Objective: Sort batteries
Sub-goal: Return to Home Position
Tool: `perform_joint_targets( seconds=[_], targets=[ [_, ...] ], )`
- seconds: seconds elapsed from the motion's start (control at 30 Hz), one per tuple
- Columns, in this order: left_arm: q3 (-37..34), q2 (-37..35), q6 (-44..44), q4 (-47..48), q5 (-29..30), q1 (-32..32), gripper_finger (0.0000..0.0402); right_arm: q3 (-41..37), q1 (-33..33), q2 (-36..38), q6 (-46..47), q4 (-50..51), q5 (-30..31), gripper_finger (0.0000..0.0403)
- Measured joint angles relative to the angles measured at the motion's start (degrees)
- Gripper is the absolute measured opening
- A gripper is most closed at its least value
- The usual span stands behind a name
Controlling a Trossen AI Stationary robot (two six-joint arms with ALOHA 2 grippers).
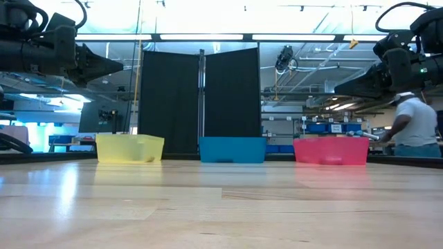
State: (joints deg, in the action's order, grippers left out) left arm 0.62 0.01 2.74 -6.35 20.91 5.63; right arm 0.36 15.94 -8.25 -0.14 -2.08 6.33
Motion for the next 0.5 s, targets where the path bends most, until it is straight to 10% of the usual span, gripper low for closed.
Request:
perform_joint_targets(
  seconds=[0.5],
  targets=[
    [0.0, 0.0, 0.0, 0.0, 0.0, 0.0, 0.0015, 0.0, 0.0, 0.0, 0.0, 0.0, 0.0, 0.0036]
  ],
)
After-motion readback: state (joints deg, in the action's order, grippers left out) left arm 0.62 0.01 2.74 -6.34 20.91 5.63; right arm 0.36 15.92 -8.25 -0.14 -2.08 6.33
